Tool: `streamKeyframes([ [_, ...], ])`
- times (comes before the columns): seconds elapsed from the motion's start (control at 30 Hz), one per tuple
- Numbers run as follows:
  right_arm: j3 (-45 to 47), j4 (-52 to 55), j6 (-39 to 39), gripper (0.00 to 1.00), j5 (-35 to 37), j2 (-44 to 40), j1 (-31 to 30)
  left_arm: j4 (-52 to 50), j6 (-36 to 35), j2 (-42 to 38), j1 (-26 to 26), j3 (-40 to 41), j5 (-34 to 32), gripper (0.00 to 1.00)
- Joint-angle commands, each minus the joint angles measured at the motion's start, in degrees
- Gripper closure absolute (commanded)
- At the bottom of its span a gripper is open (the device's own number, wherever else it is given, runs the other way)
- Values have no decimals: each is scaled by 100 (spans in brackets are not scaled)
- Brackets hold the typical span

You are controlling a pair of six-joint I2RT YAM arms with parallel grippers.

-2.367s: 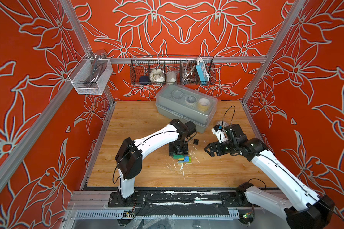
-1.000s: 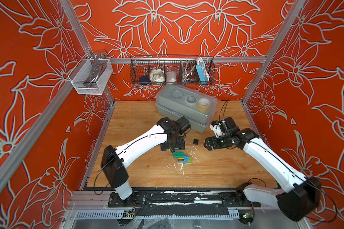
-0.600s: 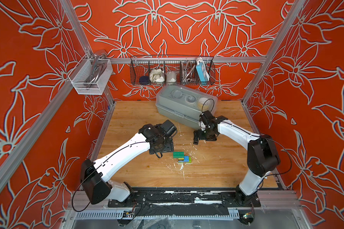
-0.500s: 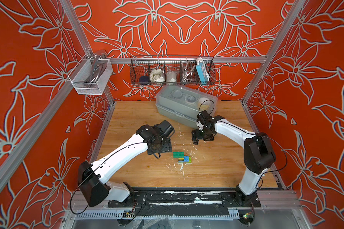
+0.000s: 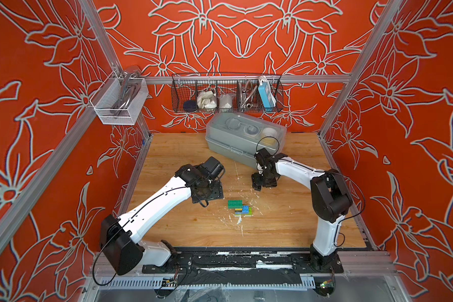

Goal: Assemble a giraffe with lego
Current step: Pick up the lego brick from the center of the board.

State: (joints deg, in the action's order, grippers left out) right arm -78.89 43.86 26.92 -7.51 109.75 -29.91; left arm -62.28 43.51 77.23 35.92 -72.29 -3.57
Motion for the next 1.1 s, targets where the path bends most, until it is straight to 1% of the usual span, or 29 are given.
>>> streamKeyframes([
  [0.0, -140, -127, 103, 31, 195, 281, -53, -98, -95, -167, -65, 74, 49, 19],
  [0.13, -149, -149, 118, 36, 241, 449, -97, -135, -106, -279, -137, 166, 76, 19],
  [0.23, -66, -233, 130, 42, 281, 441, -117, -138, -114, -387, -198, 240, 102, 20],
  [0.3, 5, -306, 120, 49, 361, 382, -149, -127, -121, -438, -232, 293, 128, 20],
  [0.57, -147, -270, 108, 49, 434, 421, -183, -124, -224, -402, -261, 229, 155, 20],
  [0.63, -189, -247, 103, 50, 424, 470, -183, -127, -254, -374, -259, 194, 146, 20],
  [0.67, -203, -240, 103, 52, 420, 480, -187, -134, -268, -366, -257, 184, 146, 20],
  [0.83, -207, -211, 60, 73, 408, 451, -186, -98, -303, -322, -310, 186, 179, 20],
  [0.9, -200, -194, 23, 76, 414, 434, -187, -70, -316, -284, -339, 189, 214, 20],
  [1.07, -116, -158, -204, 76, 375, 259, -186, -3, -351, -204, -393, 173, 304, 20],
])
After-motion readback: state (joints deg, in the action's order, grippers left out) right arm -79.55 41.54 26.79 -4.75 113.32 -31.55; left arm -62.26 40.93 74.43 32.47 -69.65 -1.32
